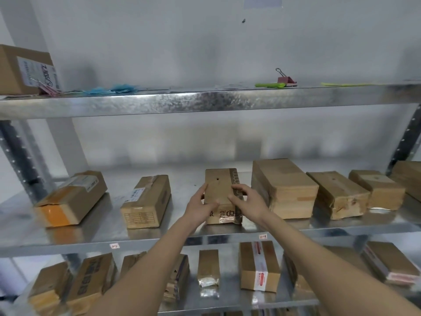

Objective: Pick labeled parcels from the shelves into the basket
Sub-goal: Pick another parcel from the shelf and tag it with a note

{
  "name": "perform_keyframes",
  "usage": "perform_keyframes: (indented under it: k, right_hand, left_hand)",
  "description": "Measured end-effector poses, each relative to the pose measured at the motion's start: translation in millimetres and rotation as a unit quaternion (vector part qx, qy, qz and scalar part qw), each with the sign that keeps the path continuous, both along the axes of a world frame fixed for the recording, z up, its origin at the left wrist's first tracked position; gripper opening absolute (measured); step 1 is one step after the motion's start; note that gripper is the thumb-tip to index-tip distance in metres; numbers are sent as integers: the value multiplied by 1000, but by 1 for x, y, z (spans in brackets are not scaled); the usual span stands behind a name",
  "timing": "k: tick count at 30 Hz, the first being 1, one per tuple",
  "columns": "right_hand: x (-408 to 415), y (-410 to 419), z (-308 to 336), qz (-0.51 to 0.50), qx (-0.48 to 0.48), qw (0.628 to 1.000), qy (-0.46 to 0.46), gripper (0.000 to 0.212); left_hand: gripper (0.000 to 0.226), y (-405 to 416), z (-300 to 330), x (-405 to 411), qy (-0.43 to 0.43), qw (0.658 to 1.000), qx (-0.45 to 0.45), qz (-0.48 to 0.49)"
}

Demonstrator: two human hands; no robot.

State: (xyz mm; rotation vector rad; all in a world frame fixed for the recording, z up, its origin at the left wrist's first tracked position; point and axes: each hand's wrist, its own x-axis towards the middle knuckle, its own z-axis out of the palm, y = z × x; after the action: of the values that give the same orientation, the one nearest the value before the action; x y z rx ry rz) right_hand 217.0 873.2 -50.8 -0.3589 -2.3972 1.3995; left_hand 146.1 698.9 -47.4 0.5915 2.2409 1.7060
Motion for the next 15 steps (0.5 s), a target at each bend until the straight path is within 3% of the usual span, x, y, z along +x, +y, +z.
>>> perform_keyframes:
  k: [7,12,15]
  right_hand:
    - [28,-29,30,-26,-33,999,0,98]
    - [48,-66,52,-15,20,1000,-16,101]
    - [62,-94,62,-22,17,1000,-1,83]
  left_hand:
    - [110,-32,26,25,4,1000,5,-12]
    - [77,-75,42,46,31,999,26,-34]
    - [71,-102,46,55,5,999,50,-18]
